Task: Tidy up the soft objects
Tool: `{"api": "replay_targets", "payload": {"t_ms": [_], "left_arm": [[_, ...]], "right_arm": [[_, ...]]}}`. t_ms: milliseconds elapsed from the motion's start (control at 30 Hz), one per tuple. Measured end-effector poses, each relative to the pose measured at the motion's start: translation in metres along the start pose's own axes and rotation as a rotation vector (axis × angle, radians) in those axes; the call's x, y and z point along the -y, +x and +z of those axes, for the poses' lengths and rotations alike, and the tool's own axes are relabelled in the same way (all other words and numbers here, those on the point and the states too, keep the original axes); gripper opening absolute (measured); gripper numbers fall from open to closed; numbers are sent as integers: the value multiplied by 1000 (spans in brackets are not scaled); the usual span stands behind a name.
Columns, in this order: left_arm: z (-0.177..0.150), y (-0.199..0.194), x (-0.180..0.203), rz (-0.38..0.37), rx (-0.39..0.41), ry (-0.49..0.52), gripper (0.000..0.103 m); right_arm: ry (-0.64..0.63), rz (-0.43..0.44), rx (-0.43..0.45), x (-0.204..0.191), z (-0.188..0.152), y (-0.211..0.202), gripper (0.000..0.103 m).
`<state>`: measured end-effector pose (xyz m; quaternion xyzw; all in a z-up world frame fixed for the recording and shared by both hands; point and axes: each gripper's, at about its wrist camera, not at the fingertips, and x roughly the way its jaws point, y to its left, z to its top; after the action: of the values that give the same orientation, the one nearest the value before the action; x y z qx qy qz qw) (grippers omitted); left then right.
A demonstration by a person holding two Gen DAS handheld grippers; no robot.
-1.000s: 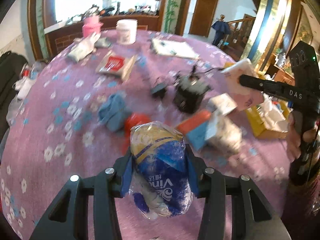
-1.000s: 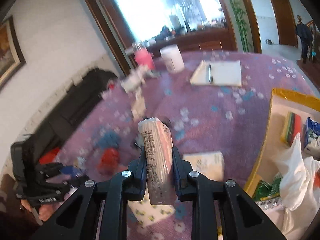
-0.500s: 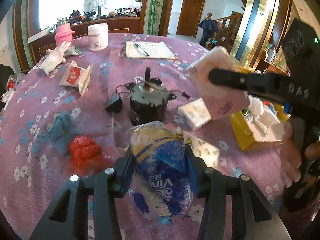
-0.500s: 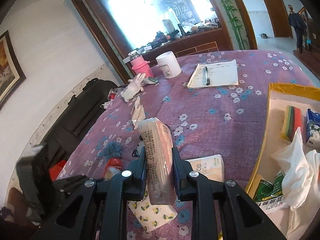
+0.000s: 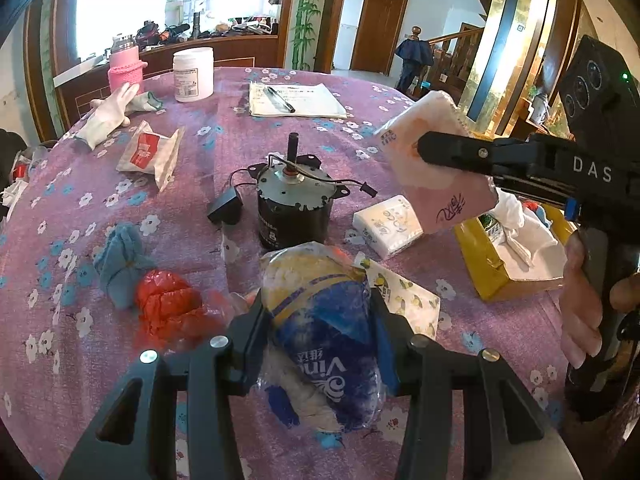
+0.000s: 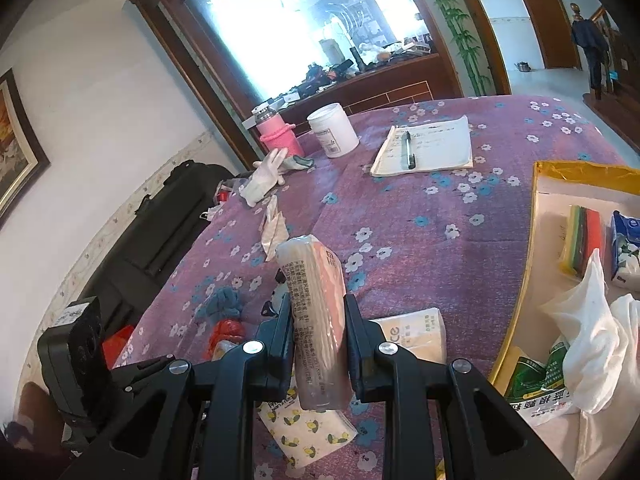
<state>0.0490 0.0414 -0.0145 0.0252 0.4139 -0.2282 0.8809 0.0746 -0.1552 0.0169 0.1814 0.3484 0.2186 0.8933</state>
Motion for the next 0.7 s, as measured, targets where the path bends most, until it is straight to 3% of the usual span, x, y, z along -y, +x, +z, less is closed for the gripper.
{"api": "replay_targets", "payload": {"t_ms": [400, 700], "left_arm": [[0, -7, 9, 13, 5, 25, 45], [12, -13, 30, -19, -3, 49, 45]], "right_arm": [[42, -19, 25, 10, 3, -9, 24], [88, -34, 80, 23, 9, -27, 24]]}}
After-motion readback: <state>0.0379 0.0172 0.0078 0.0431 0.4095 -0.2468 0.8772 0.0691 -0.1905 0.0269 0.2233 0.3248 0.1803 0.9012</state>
